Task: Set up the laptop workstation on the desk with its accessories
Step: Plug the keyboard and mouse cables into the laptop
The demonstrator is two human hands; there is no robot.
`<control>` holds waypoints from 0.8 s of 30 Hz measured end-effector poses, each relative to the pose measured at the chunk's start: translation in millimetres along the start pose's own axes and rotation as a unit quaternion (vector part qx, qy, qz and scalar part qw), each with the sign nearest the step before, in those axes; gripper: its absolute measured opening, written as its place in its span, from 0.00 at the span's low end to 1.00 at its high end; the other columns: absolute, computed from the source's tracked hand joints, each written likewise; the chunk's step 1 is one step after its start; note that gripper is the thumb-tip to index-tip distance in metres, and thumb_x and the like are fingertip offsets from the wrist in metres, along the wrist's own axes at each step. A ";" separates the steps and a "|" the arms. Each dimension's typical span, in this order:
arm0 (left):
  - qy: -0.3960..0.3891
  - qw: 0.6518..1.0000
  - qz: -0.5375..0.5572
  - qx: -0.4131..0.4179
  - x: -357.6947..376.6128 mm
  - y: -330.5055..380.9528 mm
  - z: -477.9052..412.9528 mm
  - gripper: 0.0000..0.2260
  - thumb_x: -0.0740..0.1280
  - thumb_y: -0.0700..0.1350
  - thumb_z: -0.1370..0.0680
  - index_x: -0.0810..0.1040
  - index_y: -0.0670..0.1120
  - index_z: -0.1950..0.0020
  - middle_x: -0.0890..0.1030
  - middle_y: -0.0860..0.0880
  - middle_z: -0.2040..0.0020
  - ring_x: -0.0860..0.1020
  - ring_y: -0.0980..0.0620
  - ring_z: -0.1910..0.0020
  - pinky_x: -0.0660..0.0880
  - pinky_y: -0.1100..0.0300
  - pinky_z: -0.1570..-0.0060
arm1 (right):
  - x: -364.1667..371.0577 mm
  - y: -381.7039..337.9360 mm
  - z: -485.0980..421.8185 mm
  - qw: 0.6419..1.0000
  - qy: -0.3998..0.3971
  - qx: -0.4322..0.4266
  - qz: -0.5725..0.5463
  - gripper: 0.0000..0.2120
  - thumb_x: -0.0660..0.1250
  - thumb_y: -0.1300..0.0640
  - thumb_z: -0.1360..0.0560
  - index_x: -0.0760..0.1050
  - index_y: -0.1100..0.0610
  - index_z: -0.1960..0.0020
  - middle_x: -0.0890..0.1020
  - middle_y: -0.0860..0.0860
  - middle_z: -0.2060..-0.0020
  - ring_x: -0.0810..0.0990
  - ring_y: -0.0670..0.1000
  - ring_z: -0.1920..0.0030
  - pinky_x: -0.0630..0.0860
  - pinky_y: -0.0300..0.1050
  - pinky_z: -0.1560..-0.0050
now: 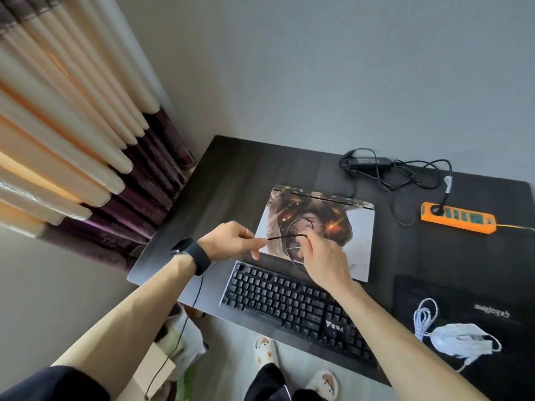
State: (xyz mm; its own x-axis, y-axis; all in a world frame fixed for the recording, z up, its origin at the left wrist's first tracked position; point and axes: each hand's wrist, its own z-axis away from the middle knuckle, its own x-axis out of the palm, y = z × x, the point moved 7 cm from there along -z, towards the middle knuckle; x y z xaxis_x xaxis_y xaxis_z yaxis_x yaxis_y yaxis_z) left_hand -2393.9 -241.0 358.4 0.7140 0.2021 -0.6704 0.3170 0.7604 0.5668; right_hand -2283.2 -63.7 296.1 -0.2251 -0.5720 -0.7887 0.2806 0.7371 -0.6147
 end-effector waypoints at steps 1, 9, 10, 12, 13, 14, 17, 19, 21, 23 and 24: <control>0.011 1.000 0.007 -0.003 -8.1 -1.0 4.0 0.19 0.67 0.64 0.24 0.86 0.52 0.64 0.69 0.52 0.74 0.67 0.56 0.73 0.66 0.63 0.68 | -4.9 17.9 -7.3 0.998 0.009 0.060 -0.024 0.14 0.54 0.49 0.16 0.78 0.49 0.44 0.85 0.45 0.61 0.84 0.53 0.56 0.80 0.53 0.55; 0.054 0.998 0.014 -0.028 -78.0 -31.0 26.8 0.15 0.69 0.62 0.26 0.87 0.53 0.60 0.67 0.50 0.72 0.65 0.52 0.72 0.64 0.59 0.69 | -11.6 118.2 -6.7 0.956 -0.067 0.287 0.004 0.14 0.57 0.52 0.18 0.76 0.49 0.36 0.85 0.54 0.47 0.80 0.60 0.46 0.76 0.50 0.50; 0.062 0.998 -0.008 -0.028 -84.3 -31.5 25.6 0.14 0.69 0.63 0.26 0.87 0.55 0.59 0.68 0.49 0.71 0.67 0.51 0.70 0.66 0.58 0.66 | -8.7 108.2 -8.2 0.962 -0.079 0.263 0.013 0.16 0.59 0.52 0.19 0.72 0.49 0.33 0.85 0.54 0.47 0.81 0.60 0.48 0.77 0.50 0.51; 0.065 0.997 -0.024 -0.025 -90.5 -25.7 19.7 0.12 0.69 0.64 0.26 0.87 0.58 0.60 0.67 0.50 0.73 0.67 0.50 0.70 0.66 0.57 0.64 | -2.8 69.5 -13.7 0.980 -0.092 0.178 0.000 0.23 0.63 0.49 0.20 0.63 0.45 0.26 0.86 0.51 0.51 0.84 0.56 0.55 0.80 0.50 0.52; 0.058 0.998 -0.028 -0.022 -89.4 -18.7 15.6 0.12 0.70 0.63 0.26 0.87 0.58 0.60 0.66 0.52 0.75 0.66 0.51 0.71 0.65 0.58 0.66 | -0.7 44.6 -16.0 0.987 -0.089 0.130 -0.018 0.27 0.63 0.47 0.21 0.60 0.43 0.25 0.87 0.48 0.53 0.84 0.52 0.58 0.81 0.50 0.53; 0.049 0.998 -0.035 -0.016 -86.2 -9.5 10.1 0.12 0.70 0.62 0.26 0.87 0.57 0.60 0.65 0.54 0.76 0.65 0.52 0.72 0.64 0.59 0.67 | 0.5 18.7 -18.4 0.992 -0.086 0.088 -0.033 0.29 0.64 0.44 0.22 0.57 0.42 0.23 0.87 0.46 0.55 0.84 0.49 0.59 0.81 0.50 0.53; 0.027 0.998 -0.054 0.010 -74.8 20.6 -9.3 0.12 0.70 0.61 0.25 0.87 0.56 0.60 0.67 0.55 0.79 0.65 0.56 0.76 0.64 0.61 0.70 | 3.8 -47.4 -27.9 0.995 -0.083 0.000 -0.063 0.29 0.58 0.36 0.22 0.58 0.40 0.23 0.86 0.42 0.64 0.85 0.47 0.55 0.80 0.50 0.48; 0.018 0.997 -0.065 0.027 -73.0 32.8 -23.7 0.13 0.69 0.62 0.25 0.87 0.55 0.60 0.69 0.57 0.80 0.66 0.57 0.77 0.64 0.62 0.71 | 3.5 -71.2 -38.2 0.996 -0.069 -0.034 -0.048 0.22 0.51 0.36 0.20 0.68 0.42 0.31 0.85 0.43 0.67 0.85 0.50 0.55 0.80 0.54 0.49; 0.020 0.997 -0.060 0.037 -77.5 33.0 -35.6 0.16 0.68 0.62 0.25 0.86 0.52 0.61 0.70 0.57 0.79 0.68 0.59 0.78 0.66 0.63 0.71 | -5.9 -76.3 -51.3 0.999 -0.023 -0.039 -0.007 0.22 0.44 0.36 0.20 0.72 0.44 0.41 0.85 0.47 0.68 0.85 0.55 0.58 0.80 0.57 0.54; 0.021 0.999 -0.005 0.041 -89.9 18.6 -44.1 0.20 0.67 0.63 0.24 0.84 0.48 0.63 0.70 0.56 0.78 0.68 0.57 0.77 0.69 0.62 0.70 | -14.2 -64.0 -65.8 0.999 0.006 0.001 0.036 0.23 0.43 0.37 0.18 0.73 0.45 0.44 0.84 0.48 0.68 0.85 0.56 0.57 0.80 0.56 0.54; 0.018 0.999 0.022 0.040 -99.1 6.6 -48.0 0.21 0.67 0.62 0.23 0.84 0.46 0.63 0.69 0.55 0.78 0.68 0.55 0.76 0.69 0.62 0.71 | -15.0 -50.6 -73.1 0.998 0.007 0.047 0.030 0.21 0.45 0.39 0.16 0.75 0.46 0.45 0.84 0.47 0.70 0.84 0.55 0.56 0.80 0.55 0.52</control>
State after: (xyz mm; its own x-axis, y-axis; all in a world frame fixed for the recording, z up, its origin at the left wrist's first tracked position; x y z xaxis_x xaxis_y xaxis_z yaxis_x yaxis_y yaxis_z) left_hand -2492.5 -226.5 405.6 0.7062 0.2570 -0.6598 0.3363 0.6983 0.6319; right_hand -2362.3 -66.1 339.4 -0.2183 -0.5222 -0.8244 0.3793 0.7330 -0.5647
